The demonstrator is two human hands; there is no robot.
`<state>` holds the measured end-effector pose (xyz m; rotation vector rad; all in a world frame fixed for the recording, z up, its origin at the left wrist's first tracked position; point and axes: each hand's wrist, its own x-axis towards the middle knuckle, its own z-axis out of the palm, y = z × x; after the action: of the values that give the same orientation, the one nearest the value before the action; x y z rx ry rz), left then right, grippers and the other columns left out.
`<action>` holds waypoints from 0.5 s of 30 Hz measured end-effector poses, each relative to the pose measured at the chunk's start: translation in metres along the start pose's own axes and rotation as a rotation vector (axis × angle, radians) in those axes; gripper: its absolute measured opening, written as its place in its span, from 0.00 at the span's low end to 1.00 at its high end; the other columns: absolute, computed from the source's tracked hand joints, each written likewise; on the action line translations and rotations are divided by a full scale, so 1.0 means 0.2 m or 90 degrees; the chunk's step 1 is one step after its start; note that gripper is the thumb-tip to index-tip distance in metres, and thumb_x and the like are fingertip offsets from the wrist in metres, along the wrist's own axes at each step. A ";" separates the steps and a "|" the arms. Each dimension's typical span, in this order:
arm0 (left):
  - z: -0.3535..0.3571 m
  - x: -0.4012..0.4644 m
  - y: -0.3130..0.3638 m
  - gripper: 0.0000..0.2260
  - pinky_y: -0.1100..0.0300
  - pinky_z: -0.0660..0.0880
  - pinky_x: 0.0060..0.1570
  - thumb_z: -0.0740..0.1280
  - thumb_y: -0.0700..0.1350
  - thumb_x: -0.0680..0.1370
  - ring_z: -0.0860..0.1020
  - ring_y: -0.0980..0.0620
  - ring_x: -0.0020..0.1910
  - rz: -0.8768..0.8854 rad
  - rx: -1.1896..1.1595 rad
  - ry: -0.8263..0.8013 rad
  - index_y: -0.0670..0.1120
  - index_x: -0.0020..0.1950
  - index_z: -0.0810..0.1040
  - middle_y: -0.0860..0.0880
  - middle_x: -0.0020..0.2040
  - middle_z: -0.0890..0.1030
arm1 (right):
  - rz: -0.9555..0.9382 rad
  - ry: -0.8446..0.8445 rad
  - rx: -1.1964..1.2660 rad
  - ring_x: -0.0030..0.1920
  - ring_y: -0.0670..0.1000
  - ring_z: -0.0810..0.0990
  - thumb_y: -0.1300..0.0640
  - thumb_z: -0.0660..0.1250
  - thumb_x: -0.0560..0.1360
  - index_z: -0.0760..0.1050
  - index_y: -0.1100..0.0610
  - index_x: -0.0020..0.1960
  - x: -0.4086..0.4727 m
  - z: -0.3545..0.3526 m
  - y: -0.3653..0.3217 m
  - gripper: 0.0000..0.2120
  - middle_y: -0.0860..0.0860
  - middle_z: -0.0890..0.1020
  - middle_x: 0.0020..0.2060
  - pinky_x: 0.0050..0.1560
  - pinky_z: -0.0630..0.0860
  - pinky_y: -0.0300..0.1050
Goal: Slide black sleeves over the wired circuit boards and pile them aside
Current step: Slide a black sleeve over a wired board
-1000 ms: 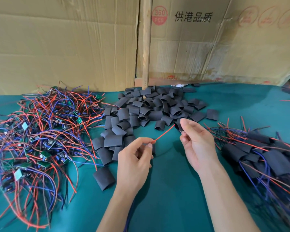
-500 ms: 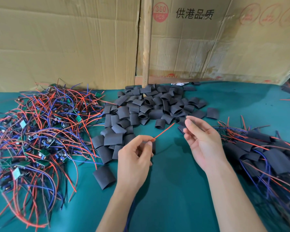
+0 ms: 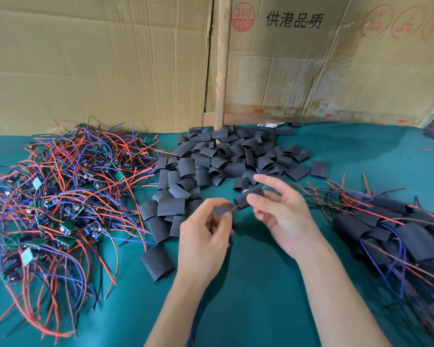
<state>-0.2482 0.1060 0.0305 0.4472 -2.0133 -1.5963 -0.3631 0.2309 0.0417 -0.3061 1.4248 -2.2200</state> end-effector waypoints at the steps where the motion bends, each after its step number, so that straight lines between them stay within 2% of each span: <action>1: 0.00 0.00 0.00 0.13 0.58 0.76 0.30 0.66 0.38 0.80 0.76 0.49 0.27 -0.003 0.001 0.003 0.58 0.52 0.79 0.49 0.32 0.81 | 0.016 -0.020 -0.007 0.31 0.49 0.75 0.69 0.81 0.61 0.76 0.60 0.65 0.00 0.03 0.02 0.34 0.53 0.82 0.35 0.31 0.72 0.38; 4: -0.02 0.00 -0.01 0.17 0.58 0.77 0.32 0.64 0.35 0.79 0.79 0.49 0.28 -0.033 -0.039 0.011 0.58 0.55 0.76 0.48 0.33 0.83 | 0.043 -0.043 -0.006 0.30 0.48 0.74 0.68 0.79 0.63 0.78 0.61 0.63 0.00 0.08 0.04 0.29 0.51 0.80 0.33 0.30 0.71 0.37; 6: -0.02 0.00 -0.01 0.16 0.60 0.78 0.35 0.65 0.36 0.79 0.82 0.48 0.31 -0.038 -0.046 -0.003 0.59 0.56 0.75 0.48 0.35 0.85 | 0.047 -0.041 -0.012 0.29 0.47 0.73 0.67 0.81 0.62 0.80 0.62 0.59 0.00 0.07 0.04 0.26 0.50 0.80 0.33 0.29 0.69 0.36; 9: -0.01 0.00 0.00 0.13 0.54 0.80 0.42 0.66 0.40 0.79 0.84 0.49 0.35 -0.025 -0.037 -0.031 0.57 0.58 0.76 0.49 0.37 0.85 | 0.051 -0.036 -0.006 0.26 0.45 0.71 0.64 0.78 0.62 0.81 0.61 0.50 0.00 0.06 0.03 0.18 0.49 0.81 0.33 0.26 0.67 0.35; 13: -0.01 0.00 0.02 0.09 0.46 0.80 0.52 0.66 0.50 0.76 0.84 0.49 0.42 -0.031 -0.022 -0.076 0.54 0.55 0.80 0.51 0.40 0.86 | 0.011 -0.004 0.121 0.26 0.45 0.69 0.67 0.76 0.63 0.81 0.60 0.45 0.02 0.03 0.01 0.12 0.54 0.80 0.35 0.25 0.65 0.35; 15: -0.01 -0.01 0.02 0.08 0.46 0.80 0.54 0.66 0.51 0.75 0.84 0.51 0.43 -0.039 0.017 -0.105 0.54 0.50 0.83 0.54 0.41 0.87 | -0.011 0.028 0.201 0.26 0.44 0.68 0.68 0.74 0.65 0.79 0.58 0.44 0.02 -0.01 -0.01 0.10 0.52 0.76 0.35 0.25 0.64 0.34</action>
<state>-0.2455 0.1055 0.0345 0.4029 -2.1646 -1.6944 -0.3687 0.2305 0.0426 -0.1618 1.0717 -2.4325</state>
